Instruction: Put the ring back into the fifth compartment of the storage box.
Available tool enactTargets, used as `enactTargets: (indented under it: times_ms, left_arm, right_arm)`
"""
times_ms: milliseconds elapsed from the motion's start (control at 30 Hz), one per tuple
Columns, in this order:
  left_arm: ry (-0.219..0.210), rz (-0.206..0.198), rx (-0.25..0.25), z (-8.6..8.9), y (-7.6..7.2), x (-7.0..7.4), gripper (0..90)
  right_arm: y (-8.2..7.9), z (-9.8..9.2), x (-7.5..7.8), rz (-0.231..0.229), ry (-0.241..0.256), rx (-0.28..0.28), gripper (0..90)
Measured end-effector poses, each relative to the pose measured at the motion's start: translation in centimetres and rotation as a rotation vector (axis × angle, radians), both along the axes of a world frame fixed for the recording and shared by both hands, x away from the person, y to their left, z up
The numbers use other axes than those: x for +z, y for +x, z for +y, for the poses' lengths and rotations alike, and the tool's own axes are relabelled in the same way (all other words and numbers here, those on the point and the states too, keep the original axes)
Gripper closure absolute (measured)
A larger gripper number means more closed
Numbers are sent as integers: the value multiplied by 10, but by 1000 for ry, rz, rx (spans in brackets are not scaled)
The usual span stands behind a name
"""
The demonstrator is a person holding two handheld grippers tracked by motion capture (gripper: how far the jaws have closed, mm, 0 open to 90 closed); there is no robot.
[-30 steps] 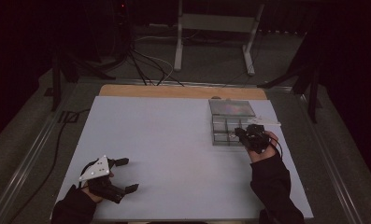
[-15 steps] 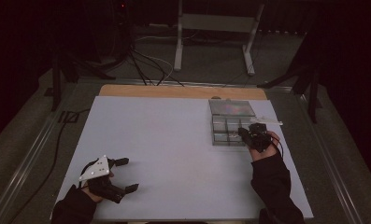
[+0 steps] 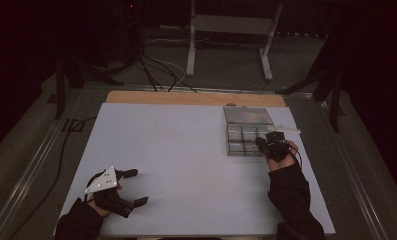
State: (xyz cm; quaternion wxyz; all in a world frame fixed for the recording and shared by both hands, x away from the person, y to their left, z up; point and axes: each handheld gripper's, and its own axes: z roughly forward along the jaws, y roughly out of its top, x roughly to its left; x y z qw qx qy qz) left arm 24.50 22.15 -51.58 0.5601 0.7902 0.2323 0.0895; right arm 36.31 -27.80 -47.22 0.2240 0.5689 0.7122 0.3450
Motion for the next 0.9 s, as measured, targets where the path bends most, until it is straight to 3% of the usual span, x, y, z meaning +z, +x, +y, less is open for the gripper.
enactTargets:
  times_ms: [900]
  left_arm:
    - [4, 1, 1, 0, 0, 0, 7]
  right_arm:
    - [10, -3, -17, 46, -24, -2, 853]
